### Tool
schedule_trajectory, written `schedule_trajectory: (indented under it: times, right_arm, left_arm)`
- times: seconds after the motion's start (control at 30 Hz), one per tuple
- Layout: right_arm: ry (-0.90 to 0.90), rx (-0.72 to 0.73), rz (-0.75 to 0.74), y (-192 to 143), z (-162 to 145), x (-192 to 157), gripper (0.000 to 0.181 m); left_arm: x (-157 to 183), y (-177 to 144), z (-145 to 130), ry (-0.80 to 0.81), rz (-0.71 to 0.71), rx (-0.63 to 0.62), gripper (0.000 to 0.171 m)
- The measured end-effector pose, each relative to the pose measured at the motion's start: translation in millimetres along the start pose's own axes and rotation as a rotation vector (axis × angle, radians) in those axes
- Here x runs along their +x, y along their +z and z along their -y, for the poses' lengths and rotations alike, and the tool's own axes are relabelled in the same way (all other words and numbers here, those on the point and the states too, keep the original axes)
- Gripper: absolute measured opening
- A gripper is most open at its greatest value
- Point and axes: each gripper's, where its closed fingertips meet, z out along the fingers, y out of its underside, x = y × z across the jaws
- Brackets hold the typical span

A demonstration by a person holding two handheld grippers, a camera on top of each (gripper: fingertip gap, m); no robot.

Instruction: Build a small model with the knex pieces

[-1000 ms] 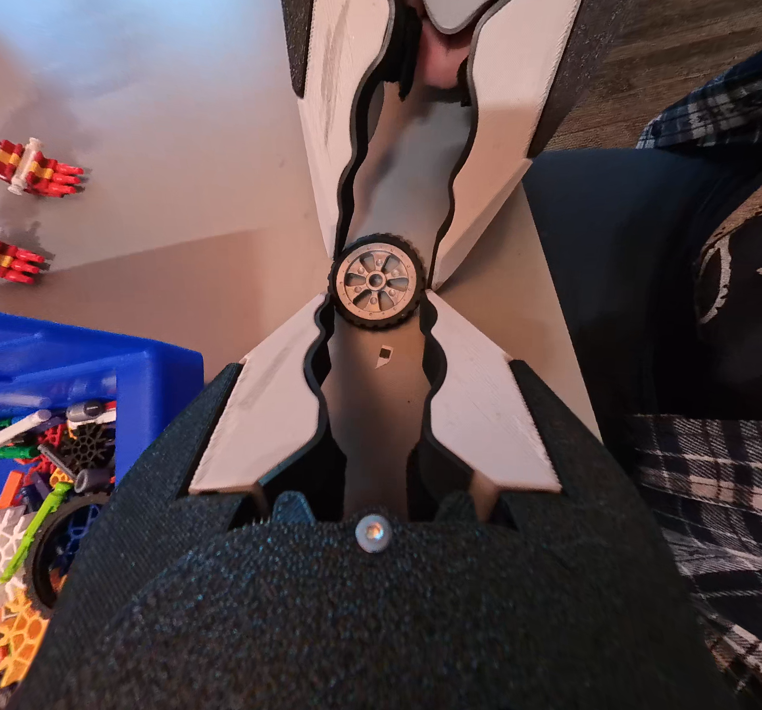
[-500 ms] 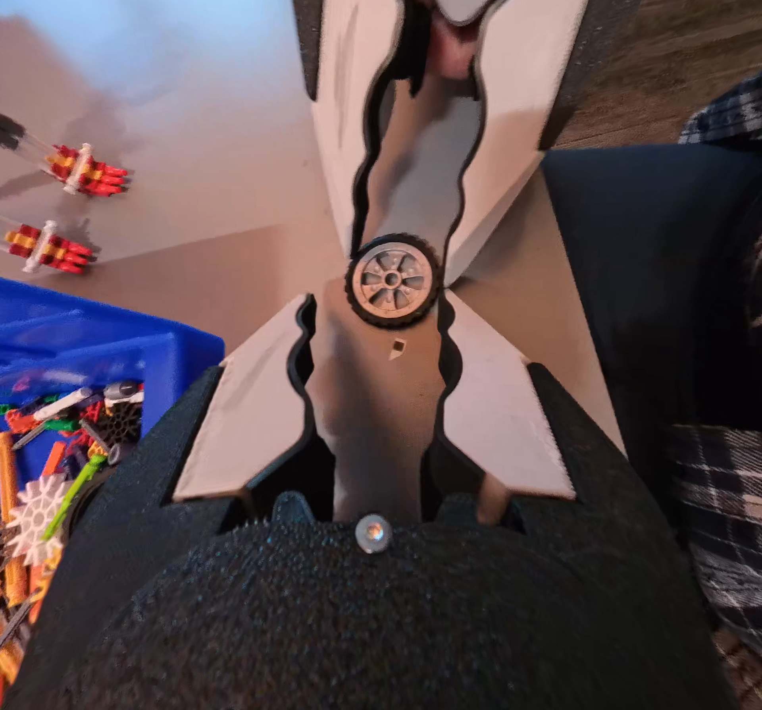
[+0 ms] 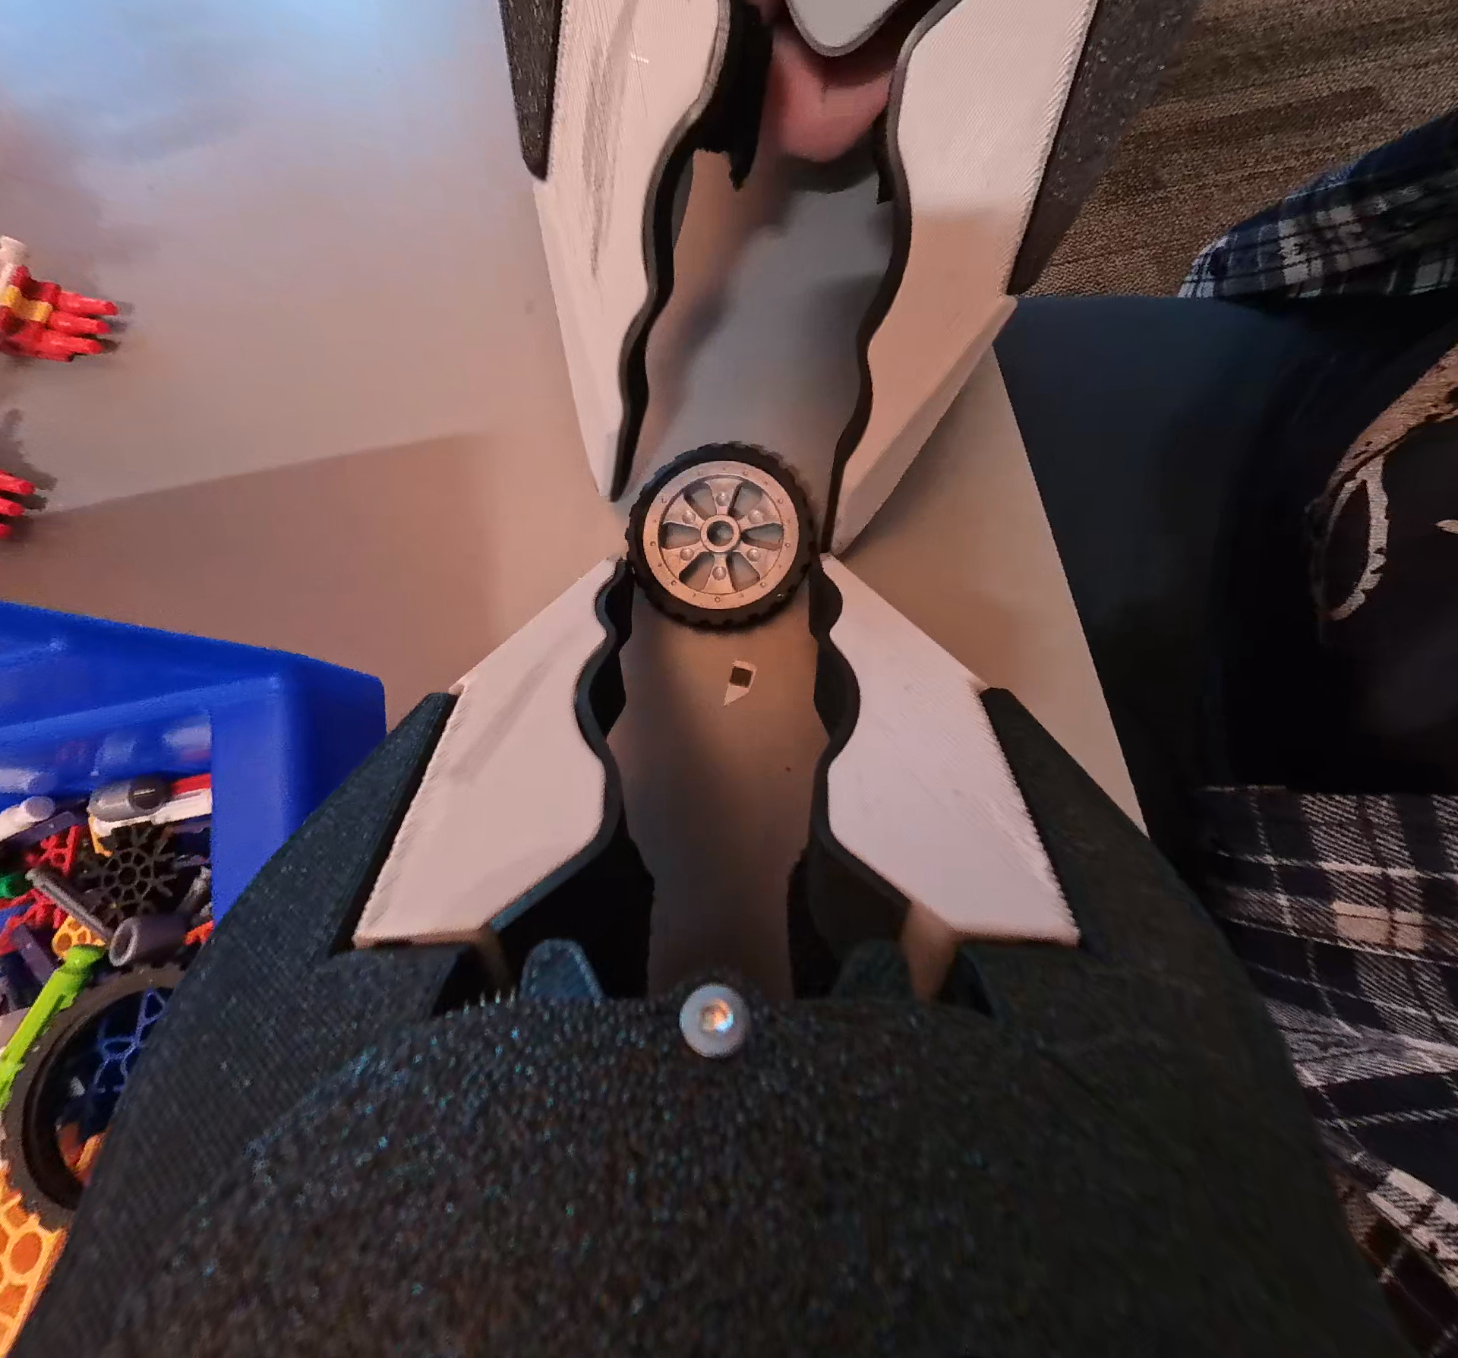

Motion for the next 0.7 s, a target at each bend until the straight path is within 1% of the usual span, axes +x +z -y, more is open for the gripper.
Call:
schedule_trajectory:
  times: [0.03, 0.2, 0.5, 0.7]
  right_arm:
    - [-0.01, 0.005, 0.008, 0.4, 0.9, -1.6, 0.048]
    - [-0.002, 0.024, 0.022, 0.9, 1.5, -3.2, 0.047]
    - [-0.055, 0.013, 0.044, 1.5, 3.2, -5.1, 0.043]
    - [-0.06, 0.019, 0.037, 1.5, 2.4, -3.8, 0.045]
  left_arm:
    - [0.2, 0.0, 0.2, 0.005, -0.002, -0.001, 0.043]
    - [0.1, 0.5, 0.7, 0.01, -0.016, 0.0, 0.042]
    - [0.5, 0.8, 1.4, 0.042, -0.024, 0.005, 0.04]
    - [-0.5, 0.8, 0.8, 0.046, -0.019, 0.007, 0.041]
